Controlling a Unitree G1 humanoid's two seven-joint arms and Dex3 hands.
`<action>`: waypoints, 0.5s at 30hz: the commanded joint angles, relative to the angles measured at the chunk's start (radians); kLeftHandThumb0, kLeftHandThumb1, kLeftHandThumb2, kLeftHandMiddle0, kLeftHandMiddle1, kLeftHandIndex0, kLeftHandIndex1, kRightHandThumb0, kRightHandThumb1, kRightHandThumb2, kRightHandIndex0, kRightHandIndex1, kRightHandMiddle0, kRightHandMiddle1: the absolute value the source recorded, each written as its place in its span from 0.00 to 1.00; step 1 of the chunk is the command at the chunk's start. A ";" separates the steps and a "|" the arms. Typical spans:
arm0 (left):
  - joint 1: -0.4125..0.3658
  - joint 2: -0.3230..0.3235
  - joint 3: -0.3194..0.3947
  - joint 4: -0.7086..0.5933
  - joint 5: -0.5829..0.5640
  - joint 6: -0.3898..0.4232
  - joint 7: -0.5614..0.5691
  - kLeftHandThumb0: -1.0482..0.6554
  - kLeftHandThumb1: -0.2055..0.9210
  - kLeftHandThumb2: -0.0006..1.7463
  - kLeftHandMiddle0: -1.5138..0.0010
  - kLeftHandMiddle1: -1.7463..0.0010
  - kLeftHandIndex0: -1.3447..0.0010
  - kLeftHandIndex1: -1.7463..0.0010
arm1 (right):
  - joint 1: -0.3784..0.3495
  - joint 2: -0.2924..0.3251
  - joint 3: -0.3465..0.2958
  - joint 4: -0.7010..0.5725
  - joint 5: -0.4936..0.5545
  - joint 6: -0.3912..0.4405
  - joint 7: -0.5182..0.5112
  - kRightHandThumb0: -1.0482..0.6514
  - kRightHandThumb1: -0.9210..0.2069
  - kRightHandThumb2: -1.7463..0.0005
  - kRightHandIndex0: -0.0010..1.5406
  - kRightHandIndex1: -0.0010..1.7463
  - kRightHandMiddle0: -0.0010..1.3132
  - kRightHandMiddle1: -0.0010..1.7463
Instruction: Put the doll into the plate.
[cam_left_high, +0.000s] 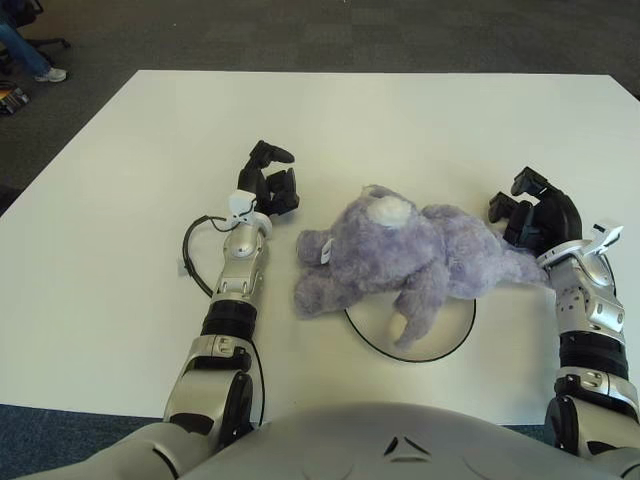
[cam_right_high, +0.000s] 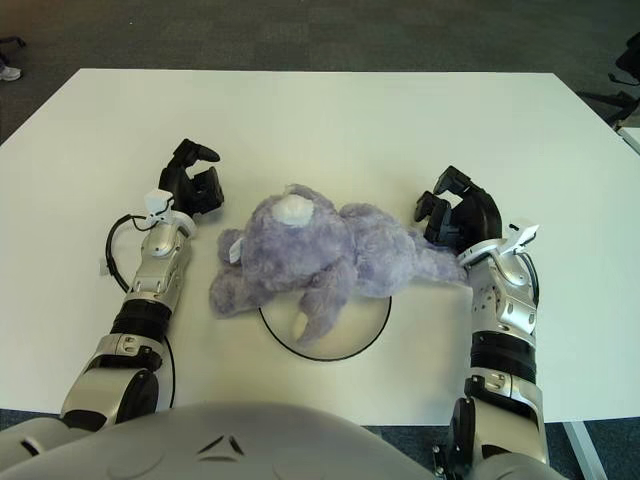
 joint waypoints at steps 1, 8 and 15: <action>0.063 0.001 0.006 0.038 -0.005 -0.004 -0.005 0.36 0.58 0.66 0.24 0.00 0.63 0.00 | 0.027 0.020 -0.006 -0.006 0.019 0.068 -0.032 0.61 0.87 0.00 0.58 1.00 0.52 1.00; 0.064 -0.001 0.008 0.036 -0.010 -0.004 -0.007 0.36 0.58 0.66 0.23 0.00 0.62 0.00 | 0.029 0.025 -0.011 -0.022 0.018 0.120 -0.083 0.61 0.87 0.00 0.58 1.00 0.52 0.99; 0.066 -0.001 0.007 0.032 -0.010 -0.007 -0.011 0.36 0.58 0.66 0.23 0.00 0.63 0.00 | 0.033 0.026 -0.003 -0.029 0.011 0.126 -0.090 0.61 0.88 0.00 0.58 1.00 0.52 0.99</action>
